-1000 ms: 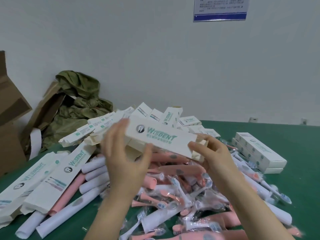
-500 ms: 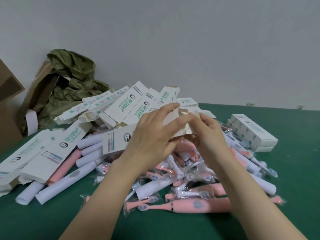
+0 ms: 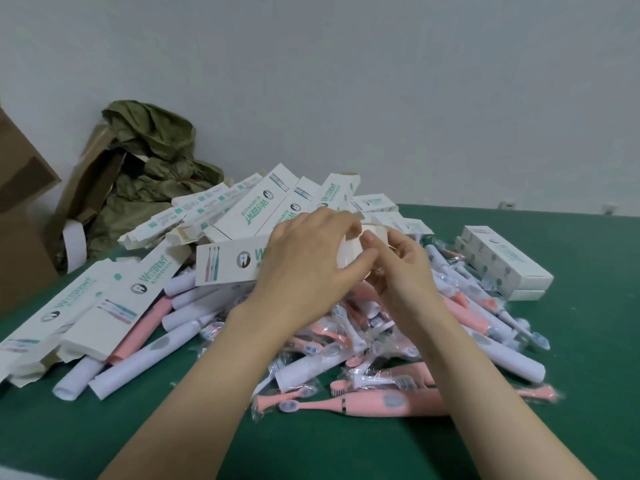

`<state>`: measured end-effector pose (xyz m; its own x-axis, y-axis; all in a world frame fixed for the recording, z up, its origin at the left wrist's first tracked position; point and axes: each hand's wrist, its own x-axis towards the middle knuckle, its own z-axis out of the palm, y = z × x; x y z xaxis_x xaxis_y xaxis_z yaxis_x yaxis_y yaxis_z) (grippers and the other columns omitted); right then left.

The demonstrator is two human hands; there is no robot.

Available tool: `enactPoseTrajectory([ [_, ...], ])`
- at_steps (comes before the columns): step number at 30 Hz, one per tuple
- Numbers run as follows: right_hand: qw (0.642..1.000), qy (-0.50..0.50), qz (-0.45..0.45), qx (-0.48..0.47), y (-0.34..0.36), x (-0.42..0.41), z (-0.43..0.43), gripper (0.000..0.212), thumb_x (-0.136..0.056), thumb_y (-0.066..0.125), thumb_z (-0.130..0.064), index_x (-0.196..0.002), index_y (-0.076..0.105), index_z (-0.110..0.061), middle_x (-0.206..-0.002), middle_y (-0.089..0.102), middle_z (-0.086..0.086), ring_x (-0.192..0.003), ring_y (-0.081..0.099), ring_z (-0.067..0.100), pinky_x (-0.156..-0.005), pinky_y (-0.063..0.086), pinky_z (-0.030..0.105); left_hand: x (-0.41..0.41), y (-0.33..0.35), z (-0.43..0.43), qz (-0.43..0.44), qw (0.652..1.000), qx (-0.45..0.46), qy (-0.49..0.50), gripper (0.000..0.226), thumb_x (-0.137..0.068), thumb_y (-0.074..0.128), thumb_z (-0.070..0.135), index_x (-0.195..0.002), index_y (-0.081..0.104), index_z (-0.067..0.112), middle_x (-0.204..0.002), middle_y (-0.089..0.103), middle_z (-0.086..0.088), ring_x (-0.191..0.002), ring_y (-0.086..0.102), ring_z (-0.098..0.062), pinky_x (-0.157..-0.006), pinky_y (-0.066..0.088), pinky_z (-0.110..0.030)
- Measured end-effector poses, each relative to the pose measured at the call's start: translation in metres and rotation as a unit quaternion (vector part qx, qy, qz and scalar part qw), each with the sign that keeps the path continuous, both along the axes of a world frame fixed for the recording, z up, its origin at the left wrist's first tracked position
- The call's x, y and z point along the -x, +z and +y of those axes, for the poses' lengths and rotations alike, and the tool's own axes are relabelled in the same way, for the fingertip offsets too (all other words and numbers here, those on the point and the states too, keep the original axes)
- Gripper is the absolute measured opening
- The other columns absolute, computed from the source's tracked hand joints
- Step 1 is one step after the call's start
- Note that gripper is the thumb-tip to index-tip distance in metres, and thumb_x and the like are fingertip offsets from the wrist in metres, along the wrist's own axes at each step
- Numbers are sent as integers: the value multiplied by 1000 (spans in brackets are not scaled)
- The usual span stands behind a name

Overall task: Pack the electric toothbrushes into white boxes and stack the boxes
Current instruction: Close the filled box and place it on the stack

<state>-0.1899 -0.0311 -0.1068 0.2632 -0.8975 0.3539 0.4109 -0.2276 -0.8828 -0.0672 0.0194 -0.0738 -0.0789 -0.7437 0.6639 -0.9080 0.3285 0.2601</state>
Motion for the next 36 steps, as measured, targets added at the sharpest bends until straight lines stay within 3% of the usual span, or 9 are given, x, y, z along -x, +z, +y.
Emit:
enactPoseTrajectory([
  [6, 998, 49, -34, 9, 9, 2, 6, 14, -98, 48, -9, -96, 60, -3, -65, 66, -1, -55, 63, 12, -46, 51, 23, -10, 14, 12, -89, 996, -10, -7, 62, -68, 54, 61, -123, 51, 32, -118, 55, 9, -110, 48, -17, -94, 32, -35],
  [12, 990, 114, -45, -75, 17, 2, 5, 42, -102, 34, -34, -101, 62, -2, -80, 72, 8, -72, 70, 17, -64, 59, 26, -28, 18, 27, -138, 987, 83, 26, 52, -71, 60, 54, -109, 60, 19, -100, 65, -1, -94, 55, -30, -78, 32, -37],
  [14, 995, 0, 84, -59, 12, 4, 3, 35, -102, 40, -29, -91, 62, -4, -69, 70, 5, -66, 67, 19, -55, 55, 25, -33, 9, 32, -107, 988, 98, 57, 52, -69, 53, 55, -106, 59, 19, -97, 65, 1, -92, 54, -29, -78, 32, -37],
  [18, 768, -266, 557, 172, -16, 6, -8, 14, -89, 47, -11, -89, 60, -5, -82, 64, 8, -77, 59, 25, -68, 51, 36, -42, 2, 40, 16, 980, 181, 75, 47, -71, 63, 43, -110, 61, 16, -99, 56, 12, -94, 54, -24, -82, 32, -34],
  [22, 740, -252, 589, 203, -21, 18, -21, 22, -84, 56, -9, -106, 60, -8, -102, 61, 7, -96, 52, 25, -77, 45, 35, -48, 18, 39, 259, 931, 258, 23, 35, -74, 68, 39, -106, 57, 26, -93, 52, 28, -84, 49, 6, -76, 39, -14],
  [26, 638, -203, 692, 269, -28, 26, -30, 31, -87, 58, -27, -117, 56, -18, -113, 57, 3, -104, 43, 24, -85, 37, 36, -49, 21, 32, 267, 944, 191, 6, 34, -70, 70, 36, -99, 56, 27, -89, 52, 25, -77, 47, 20, -64, 32, 2],
  [29, 677, -183, 660, 269, -33, 28, -30, 32, -83, 67, -25, -114, 62, -21, -103, 55, 0, -98, 40, 19, -79, 34, 29, -52, 6, 28, 221, 967, 128, 24, 37, -63, 68, 44, -96, 54, 33, -86, 55, 23, -74, 49, 10, -60, 34, -6],
  [33, 875, -184, 424, 143, -21, 46, -24, 21, -70, 82, -14, -85, 70, -24, -77, 66, -10, -65, 61, 1, -53, 40, 7, -52, -10, 22, 161, 986, 43, 30, 40, -59, 64, 50, -96, 52, 40, -86, 54, 22, -78, 48, -6, -65, 35, -25],
  [36, 974, -156, 164, -11, -14, 54, -22, 21, -74, 78, -11, -91, 70, -19, -87, 72, 2, -71, 69, 8, -58, 57, 25, -49, -23, 13, 129, 991, 22, 40, 44, -58, 56, 58, -98, 49, 42, -91, 53, 22, -84, 48, -9, -69, 33, -30],
])
